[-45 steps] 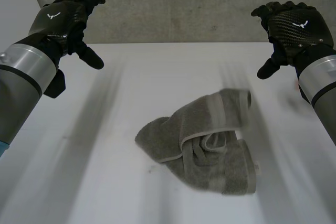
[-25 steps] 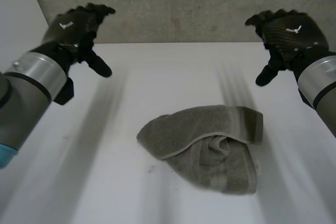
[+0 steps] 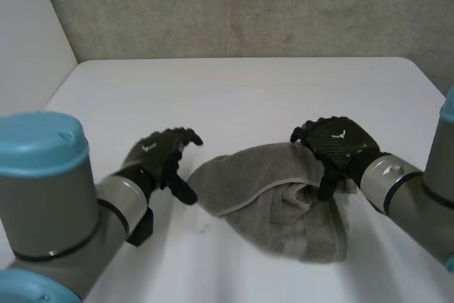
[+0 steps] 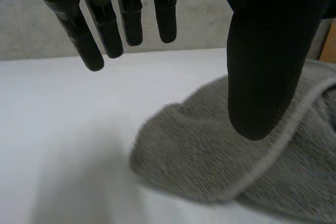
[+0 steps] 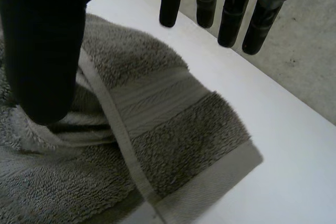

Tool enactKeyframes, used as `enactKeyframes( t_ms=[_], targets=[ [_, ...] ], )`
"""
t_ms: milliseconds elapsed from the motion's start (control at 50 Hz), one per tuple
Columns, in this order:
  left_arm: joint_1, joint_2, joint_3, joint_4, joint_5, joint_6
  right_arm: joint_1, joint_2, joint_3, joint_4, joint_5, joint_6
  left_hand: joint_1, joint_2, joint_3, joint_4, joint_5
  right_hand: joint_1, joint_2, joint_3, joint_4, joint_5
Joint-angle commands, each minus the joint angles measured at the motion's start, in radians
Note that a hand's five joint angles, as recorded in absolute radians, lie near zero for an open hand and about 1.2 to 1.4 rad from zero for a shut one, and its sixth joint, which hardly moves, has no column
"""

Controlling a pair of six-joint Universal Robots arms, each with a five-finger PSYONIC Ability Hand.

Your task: Fold the towel.

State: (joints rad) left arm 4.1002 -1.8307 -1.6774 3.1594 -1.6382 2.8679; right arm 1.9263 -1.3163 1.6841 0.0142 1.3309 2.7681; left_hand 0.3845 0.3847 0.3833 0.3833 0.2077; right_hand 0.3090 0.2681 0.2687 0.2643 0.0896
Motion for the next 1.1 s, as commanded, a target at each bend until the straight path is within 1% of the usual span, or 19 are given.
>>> enactKeyframes(
  t_ms=[20, 180, 320, 500, 560, 600, 640, 740, 780, 800, 820, 840, 860, 980, 1020, 1040, 1060, 1080, 1100],
  targets=[
    [-0.075, -0.064, -0.028, 0.085, -0.006, -0.005, 0.000, 0.014, 0.075, -0.188, 0.002, 0.062, 0.082, 0.081, 0.083, 0.083, 0.084, 0.249, 0.290, 0.289, 0.293, 0.293],
    [-0.130, -0.172, -0.005, 0.108, -0.008, -0.024, 0.000, 0.086, 0.074, -0.244, 0.004, 0.064, 0.067, 0.067, 0.068, 0.068, 0.069, 0.428, 0.469, 0.468, 0.472, 0.473],
    [-0.136, -0.249, 0.019, 0.180, -0.018, -0.027, 0.000, 0.097, 0.068, -0.258, 0.002, 0.077, 0.064, 0.064, 0.065, 0.065, 0.066, 0.662, 0.703, 0.703, 0.707, 0.707],
    [-0.136, -0.341, 0.113, 0.229, -0.081, -0.012, 0.002, 0.112, 0.065, -0.276, -0.001, 0.097, 0.076, 0.075, 0.077, 0.077, 0.078, 0.724, 0.765, 0.765, 0.769, 0.769],
    [-0.136, -0.370, 0.143, 0.229, -0.083, -0.006, 0.002, 0.126, 0.054, -0.284, -0.001, 0.097, 0.087, 0.087, 0.089, 0.088, 0.090, 0.821, 0.862, 0.861, 0.866, 0.866],
    [-0.136, -0.387, 0.159, 0.229, -0.084, 0.004, 0.002, 0.152, 0.036, -0.287, 0.001, 0.097, 0.102, 0.102, 0.103, 0.103, 0.104, 1.017, 1.058, 1.057, 1.061, 1.062],
    [-0.135, -0.406, 0.174, 0.229, -0.086, 0.021, 0.002, 0.164, 0.025, -0.286, 0.001, 0.097, 0.120, 0.119, 0.121, 0.121, 0.122, 1.087, 1.127, 1.127, 1.131, 1.131],
    [-0.132, -0.444, 0.212, 0.232, -0.083, 0.091, 0.000, 0.187, -0.012, -0.286, -0.009, 0.097, 0.343, 0.343, 0.344, 0.344, 0.345, 1.087, 1.128, 1.128, 1.132, 1.132],
    [-0.127, -0.453, 0.234, 0.244, -0.083, 0.123, 0.000, 0.190, -0.029, -0.287, -0.010, 0.096, 0.708, 0.708, 0.709, 0.709, 0.710, 1.087, 1.128, 1.128, 1.132, 1.132],
    [-0.127, -0.453, 0.234, 0.245, -0.083, 0.123, 0.000, 0.192, -0.056, -0.287, -0.009, 0.097, 0.710, 0.710, 0.711, 0.711, 0.712, 1.087, 1.128, 1.128, 1.132, 1.132],
    [-0.126, -0.452, 0.248, 0.263, -0.084, 0.132, 0.000, 0.192, -0.057, -0.287, -0.009, 0.097, 0.910, 0.910, 0.912, 0.911, 0.913, 1.087, 1.128, 1.128, 1.132, 1.132],
    [-0.126, -0.452, 0.248, 0.263, -0.084, 0.133, 0.000, 0.193, -0.087, -0.287, -0.010, 0.097, 0.912, 0.912, 0.914, 0.913, 0.915, 1.087, 1.128, 1.128, 1.132, 1.132],
    [-0.121, -0.446, 0.267, 0.284, -0.086, 0.145, 0.000, 0.193, -0.087, -0.287, -0.010, 0.097, 1.011, 1.011, 1.012, 1.012, 1.013, 1.087, 1.128, 1.128, 1.132, 1.132],
    [-0.060, -0.341, 0.439, 0.327, -0.078, 0.289, -0.004, 0.203, -0.279, -0.356, -0.001, 0.099, 1.012, 1.012, 1.013, 1.013, 1.014, 1.087, 1.128, 1.128, 1.132, 1.132],
    [-0.046, -0.315, 0.492, 0.332, -0.074, 0.337, -0.007, 0.177, -0.319, -0.526, 0.008, 0.108, 1.012, 1.012, 1.013, 1.013, 1.014, 1.087, 1.128, 1.128, 1.132, 1.132],
    [-0.034, -0.288, 0.554, 0.340, -0.071, 0.388, -0.007, 0.177, -0.319, -0.527, 0.008, 0.108, 1.012, 1.012, 1.013, 1.013, 1.014, 1.087, 1.128, 1.128, 1.132, 1.132],
    [-0.026, -0.259, 0.608, 0.350, -0.069, 0.431, -0.006, 0.152, -0.322, -0.628, 0.026, 0.117, 1.012, 1.012, 1.013, 1.013, 1.014, 1.087, 1.128, 1.128, 1.132, 1.132],
    [-0.026, -0.259, 0.608, 0.350, -0.069, 0.432, -0.006, 0.152, -0.322, -0.629, 0.027, 0.117, 1.012, 1.012, 1.013, 1.013, 1.014, 1.087, 1.128, 1.128, 1.132, 1.132],
    [-0.021, -0.228, 0.646, 0.359, -0.066, 0.462, -0.006, 0.122, -0.323, -0.702, 0.046, 0.128, 1.012, 1.012, 1.013, 1.013, 1.014, 1.087, 1.128, 1.128, 1.132, 1.132]
  ],
)
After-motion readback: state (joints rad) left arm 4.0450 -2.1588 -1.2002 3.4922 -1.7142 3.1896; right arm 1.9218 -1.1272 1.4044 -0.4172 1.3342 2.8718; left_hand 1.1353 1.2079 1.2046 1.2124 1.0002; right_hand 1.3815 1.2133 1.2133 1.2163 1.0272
